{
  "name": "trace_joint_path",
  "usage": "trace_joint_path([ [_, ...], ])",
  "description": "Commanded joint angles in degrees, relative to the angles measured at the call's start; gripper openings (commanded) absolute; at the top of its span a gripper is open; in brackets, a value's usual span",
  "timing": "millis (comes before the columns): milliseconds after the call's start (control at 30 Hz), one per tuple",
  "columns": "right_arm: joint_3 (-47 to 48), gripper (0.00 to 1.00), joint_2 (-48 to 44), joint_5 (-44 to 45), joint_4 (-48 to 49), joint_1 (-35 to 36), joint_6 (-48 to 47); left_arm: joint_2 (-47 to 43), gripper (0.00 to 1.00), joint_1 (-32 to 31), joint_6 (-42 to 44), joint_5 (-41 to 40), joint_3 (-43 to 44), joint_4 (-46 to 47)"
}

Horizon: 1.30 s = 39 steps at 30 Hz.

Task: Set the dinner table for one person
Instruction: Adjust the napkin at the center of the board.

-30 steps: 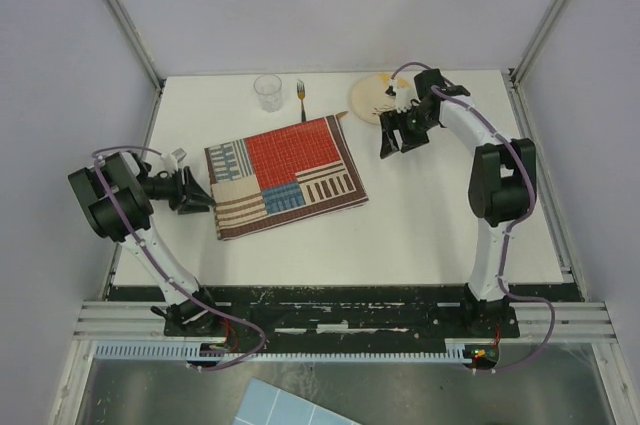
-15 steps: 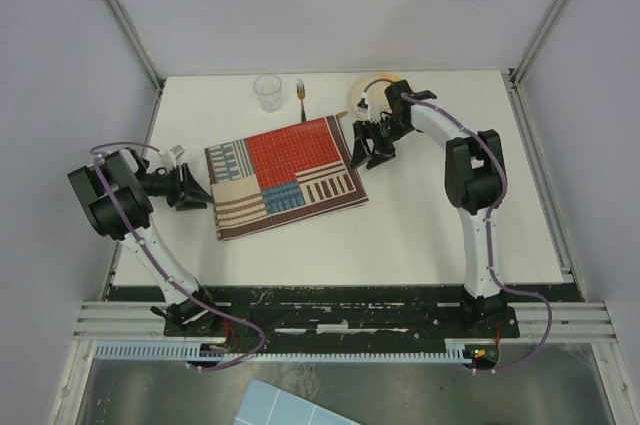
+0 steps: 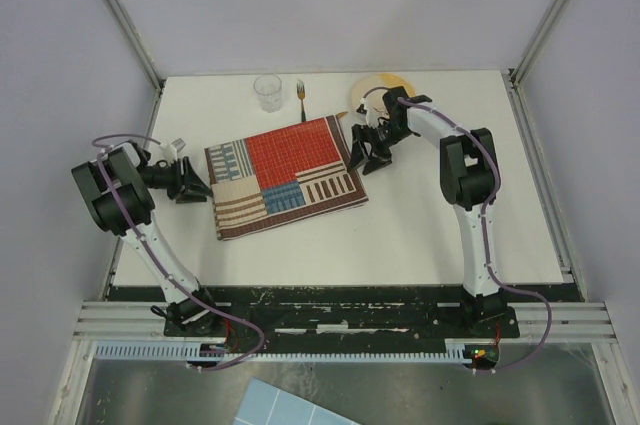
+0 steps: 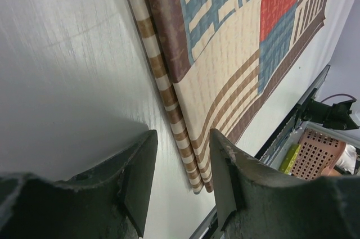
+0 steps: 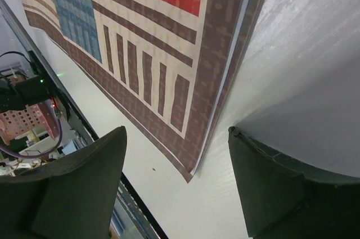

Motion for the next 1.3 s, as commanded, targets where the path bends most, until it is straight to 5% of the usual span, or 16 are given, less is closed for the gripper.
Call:
trace_joint_path([
  [0, 2.97, 0.82, 3.21, -2.23, 1.49, 1.17, 1.4, 3.51, 0.52, -1.46, 1.17, -9.44, 1.52, 9.24],
  [1267, 4.66, 0.78, 5.81, -5.61, 3.46, 4.89, 5.48, 5.3, 0.52, -9.81, -1.75, -5.99, 5.7, 8.15],
])
